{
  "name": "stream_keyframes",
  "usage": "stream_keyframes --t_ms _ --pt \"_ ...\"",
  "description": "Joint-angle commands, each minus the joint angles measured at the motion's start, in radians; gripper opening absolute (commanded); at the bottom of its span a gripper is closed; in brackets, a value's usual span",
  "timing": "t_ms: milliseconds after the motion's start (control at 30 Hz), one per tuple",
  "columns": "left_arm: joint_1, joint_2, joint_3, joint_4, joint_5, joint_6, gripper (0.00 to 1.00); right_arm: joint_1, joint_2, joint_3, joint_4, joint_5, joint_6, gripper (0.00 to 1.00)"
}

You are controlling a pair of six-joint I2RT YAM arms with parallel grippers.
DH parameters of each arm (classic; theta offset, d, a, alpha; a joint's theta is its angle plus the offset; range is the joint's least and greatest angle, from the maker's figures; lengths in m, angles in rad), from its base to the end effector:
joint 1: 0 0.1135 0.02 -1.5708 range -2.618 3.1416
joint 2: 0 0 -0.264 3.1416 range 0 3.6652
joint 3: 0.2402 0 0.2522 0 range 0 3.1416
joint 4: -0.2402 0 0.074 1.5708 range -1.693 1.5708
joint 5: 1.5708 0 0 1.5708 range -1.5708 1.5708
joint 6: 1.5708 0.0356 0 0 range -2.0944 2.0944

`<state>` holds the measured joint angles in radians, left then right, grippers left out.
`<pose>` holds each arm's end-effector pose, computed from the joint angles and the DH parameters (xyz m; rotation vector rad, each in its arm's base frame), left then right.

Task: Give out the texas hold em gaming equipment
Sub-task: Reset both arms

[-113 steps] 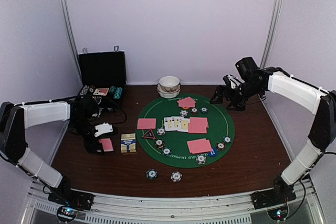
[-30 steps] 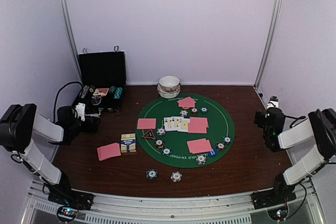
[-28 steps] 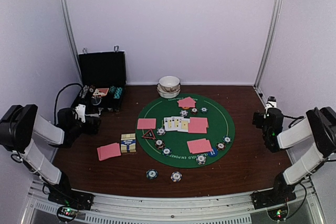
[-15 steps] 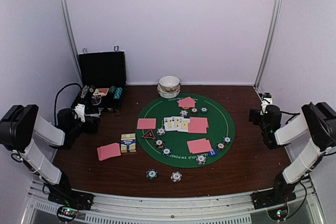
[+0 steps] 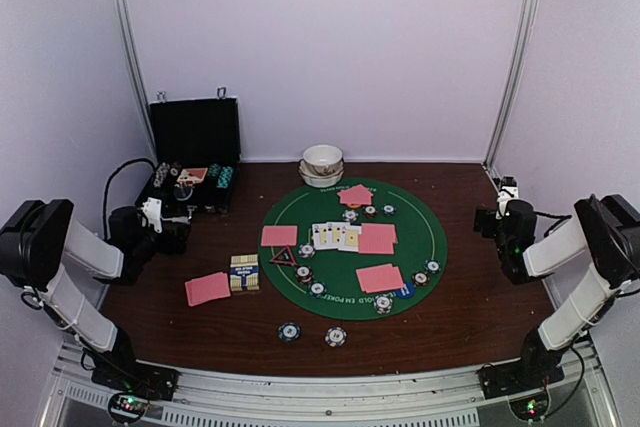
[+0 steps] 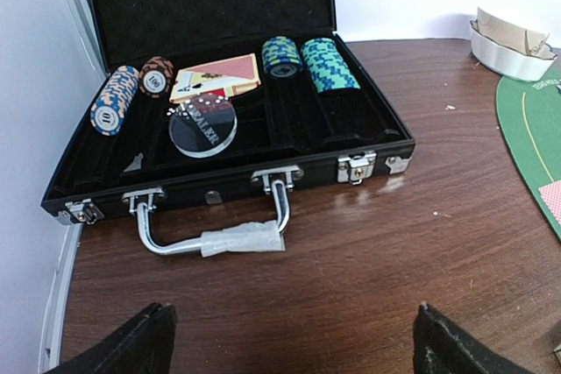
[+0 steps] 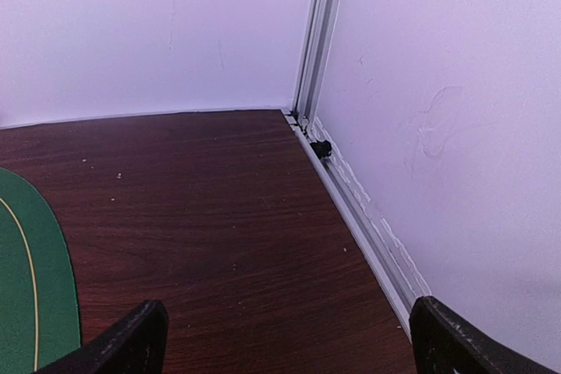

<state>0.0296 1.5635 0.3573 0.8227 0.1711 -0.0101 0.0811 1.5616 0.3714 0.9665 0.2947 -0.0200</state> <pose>0.2627 0.0017 0.1292 0.0741 1.9501 -0.1543 0.2696 0.0115 0.1484 0.1205 1.7860 -0.2204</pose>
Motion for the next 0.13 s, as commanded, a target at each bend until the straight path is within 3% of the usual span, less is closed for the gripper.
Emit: stream_keyframes --t_ms 0,100 --pt "-0.004 0.006 -0.005 0.063 -0.011 -0.004 0.98 -0.006 0.004 0.009 0.010 -0.005 -0.003 0.99" --pt "-0.004 0.005 -0.005 0.062 -0.010 -0.004 0.97 -0.006 0.002 0.005 0.015 -0.003 -0.006 0.99"
